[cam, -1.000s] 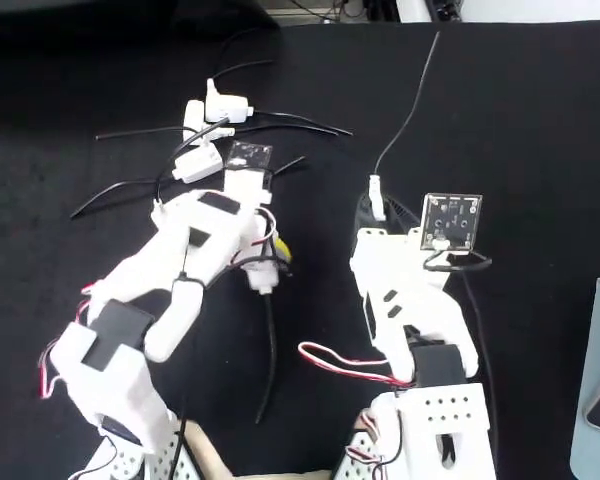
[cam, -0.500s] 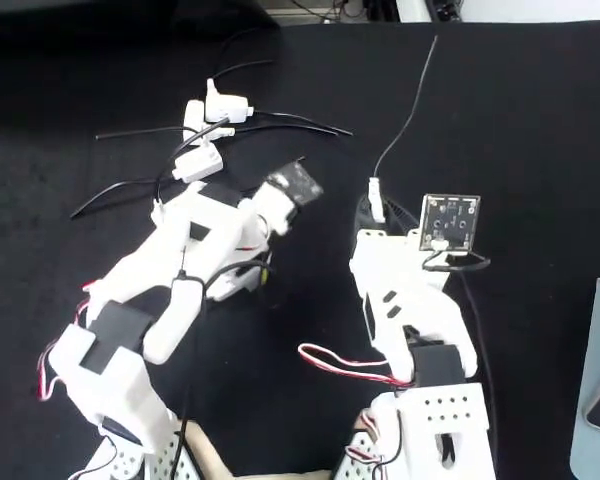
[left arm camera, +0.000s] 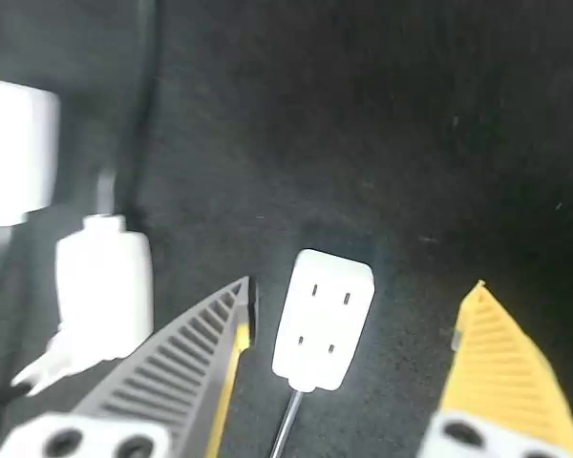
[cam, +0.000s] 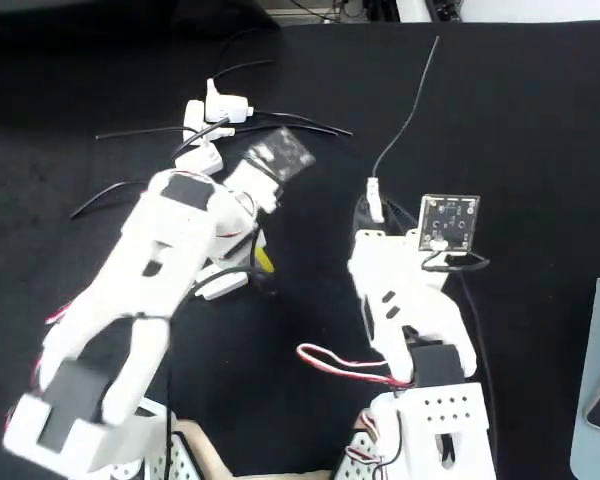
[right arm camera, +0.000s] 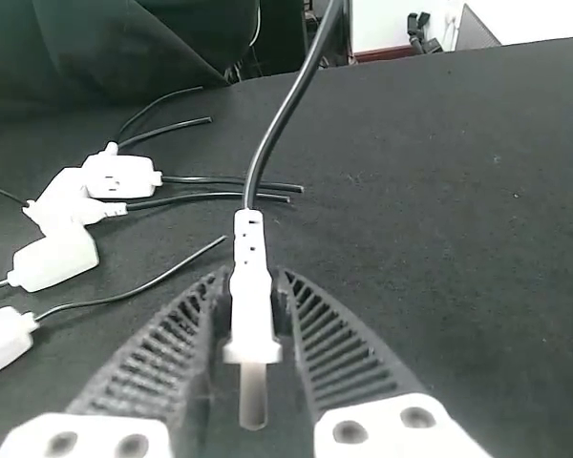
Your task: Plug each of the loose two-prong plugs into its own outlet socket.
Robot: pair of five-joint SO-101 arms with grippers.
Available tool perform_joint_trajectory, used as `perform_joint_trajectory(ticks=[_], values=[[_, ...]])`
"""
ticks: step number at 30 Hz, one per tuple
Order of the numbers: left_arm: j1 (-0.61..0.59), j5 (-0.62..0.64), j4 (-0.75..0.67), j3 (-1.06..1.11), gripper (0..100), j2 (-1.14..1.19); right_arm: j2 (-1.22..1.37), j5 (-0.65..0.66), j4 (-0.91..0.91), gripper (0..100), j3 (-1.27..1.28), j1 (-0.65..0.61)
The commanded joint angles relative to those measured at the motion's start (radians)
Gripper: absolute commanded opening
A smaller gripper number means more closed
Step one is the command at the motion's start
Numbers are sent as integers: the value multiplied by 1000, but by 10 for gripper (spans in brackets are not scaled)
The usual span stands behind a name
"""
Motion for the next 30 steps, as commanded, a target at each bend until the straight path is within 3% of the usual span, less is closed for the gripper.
perform_joint_trajectory(ticks=[1,10,15,21,30], values=[[-70,130,12,-4,319,-209,-15,31,-2,12,-7,-86],[-153,331,-58,116,257,-439,-16,72,126,12,-59,-322],[-142,328,-127,300,259,-612,-16,72,238,12,-128,-465],[-151,338,-130,464,331,-816,-16,72,242,12,-145,-582],[-153,339,-126,542,325,-921,-16,71,244,12,-162,-643]])
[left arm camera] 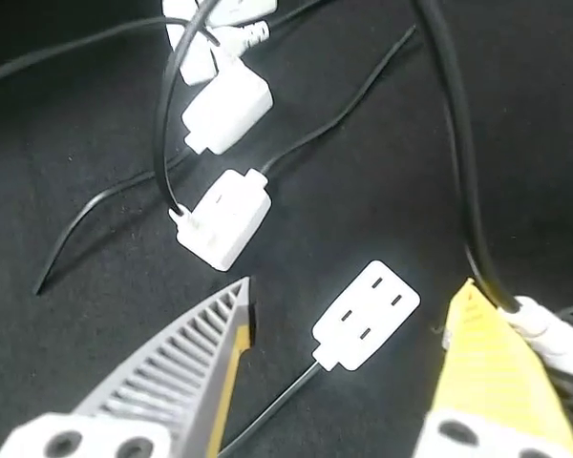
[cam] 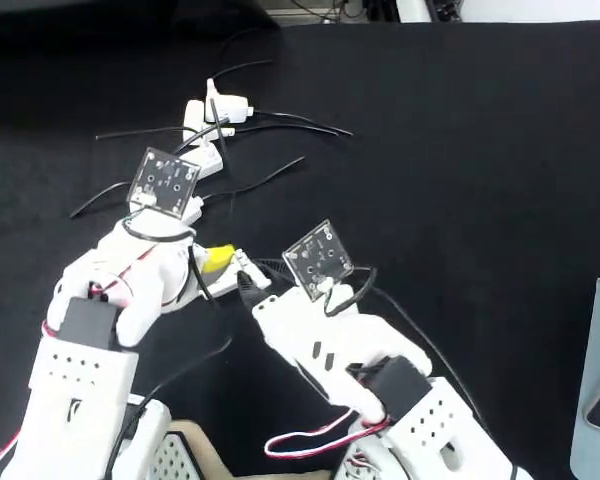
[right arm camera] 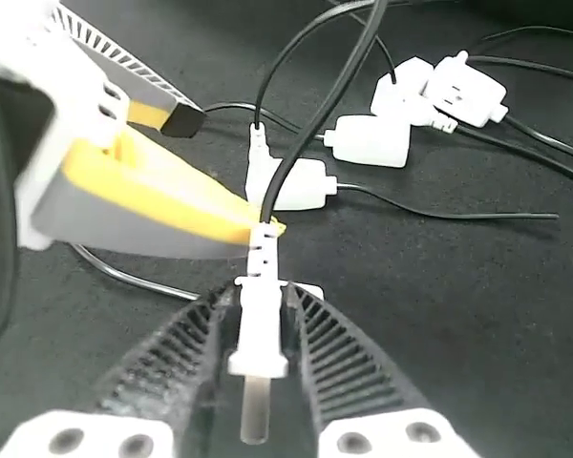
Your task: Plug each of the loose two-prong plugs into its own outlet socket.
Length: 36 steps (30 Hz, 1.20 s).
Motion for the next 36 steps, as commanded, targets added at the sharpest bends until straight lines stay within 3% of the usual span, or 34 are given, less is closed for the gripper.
perform_joint_trajectory(ticks=[1,7,13,22,26,29,36], values=[[-4,11,-9,-5,325,-44,-15,8,0,12,-67,-31],[12,11,0,8,325,-158,-5,8,3,12,-62,-32],[163,9,18,122,324,-304,-5,54,2,12,-48,-32],[142,3,61,194,324,-480,-13,57,3,12,-12,-28],[2,-8,74,183,329,-448,-4,57,8,12,-15,-25],[-82,-89,78,160,329,-358,-4,55,9,12,-15,-23],[-113,-305,74,70,329,34,-4,52,81,12,-61,51]])
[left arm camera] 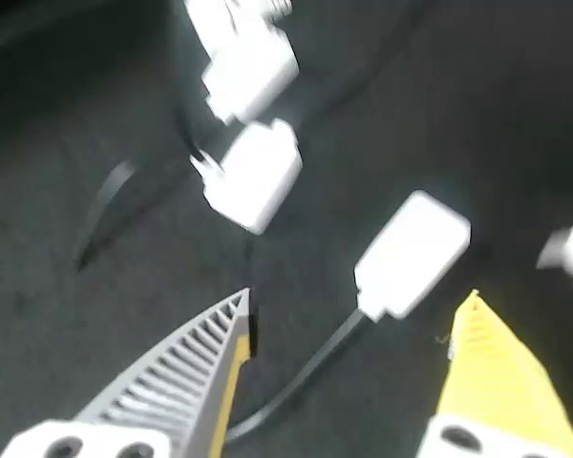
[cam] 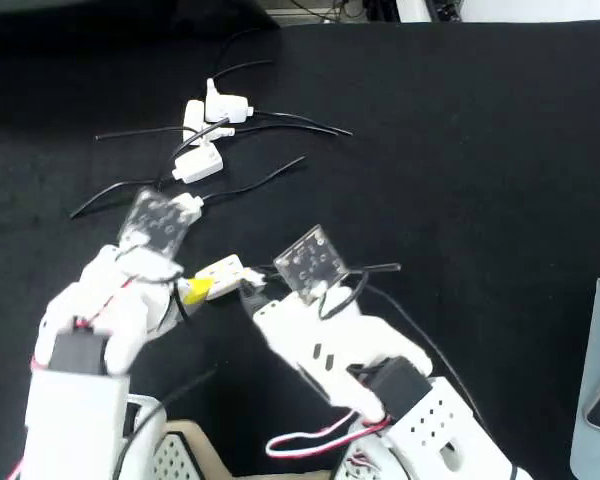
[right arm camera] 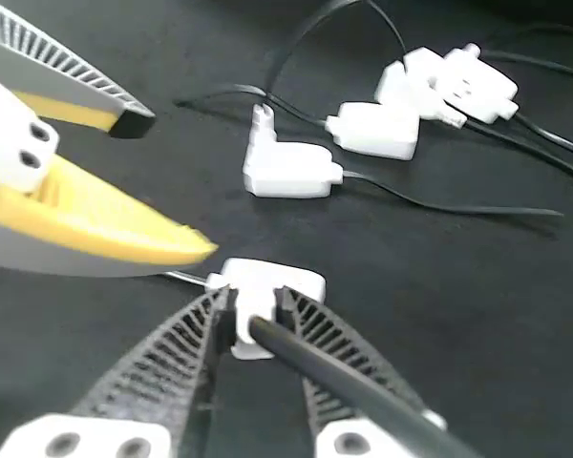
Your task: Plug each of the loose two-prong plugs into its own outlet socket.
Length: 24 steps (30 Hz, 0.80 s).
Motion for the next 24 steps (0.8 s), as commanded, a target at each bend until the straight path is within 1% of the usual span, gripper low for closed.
perform_joint_trajectory(ticks=[1,5,7,10,14,18,21,22,24], values=[[-8,-135,-5,-117,330,262,-4,3,31,12,-61,46],[42,-232,-9,-171,330,465,-4,2,32,12,-50,48],[67,-244,-57,-179,330,548,-4,2,32,12,-44,48],[71,-244,-178,-183,330,661,-4,2,34,12,-30,48],[81,-241,-284,-189,330,779,-12,2,32,12,-8,48],[81,-241,-382,-188,327,835,-13,2,32,12,-5,48],[82,-238,-413,-188,324,859,-13,2,32,12,-5,49],[82,-224,-419,-188,324,867,-13,2,32,12,-5,52],[82,-158,-420,-189,324,884,-13,2,31,12,-5,86]])
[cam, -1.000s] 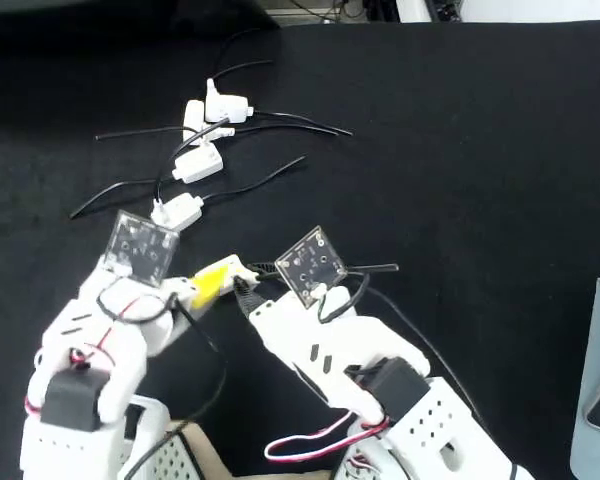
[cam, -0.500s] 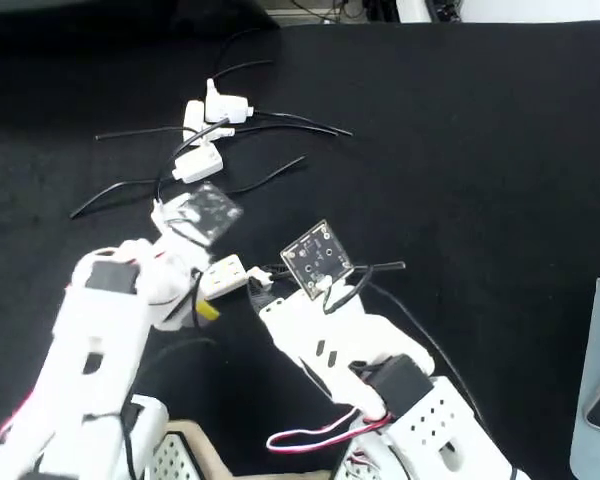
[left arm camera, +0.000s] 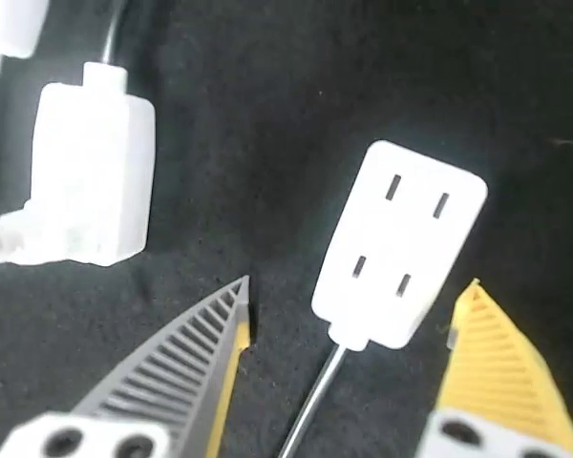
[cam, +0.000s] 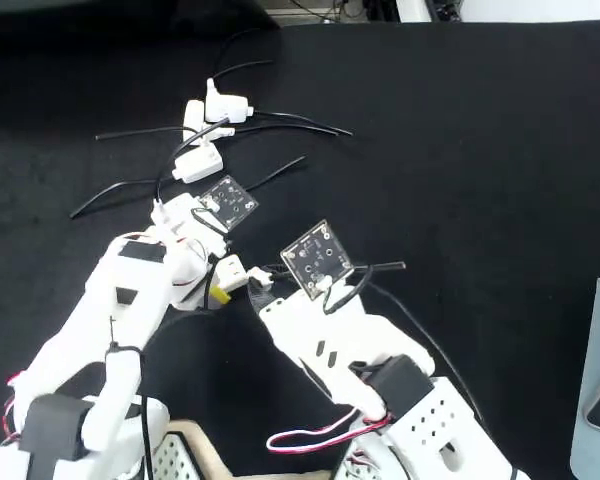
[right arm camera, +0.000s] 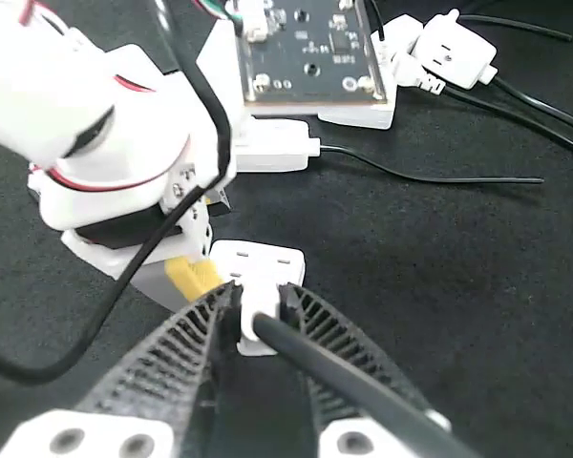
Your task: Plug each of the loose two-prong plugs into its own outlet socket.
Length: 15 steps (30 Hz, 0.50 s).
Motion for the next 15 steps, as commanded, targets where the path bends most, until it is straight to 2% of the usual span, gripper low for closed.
perform_joint_trajectory(ticks=[1,8,15], values=[[8,114,-20,-50,324,21,-13,3,-2,12,-4,75],[8,328,-17,-48,323,26,-13,3,-5,12,-4,117],[4,450,-21,-48,323,26,-13,3,-3,12,-4,117]])
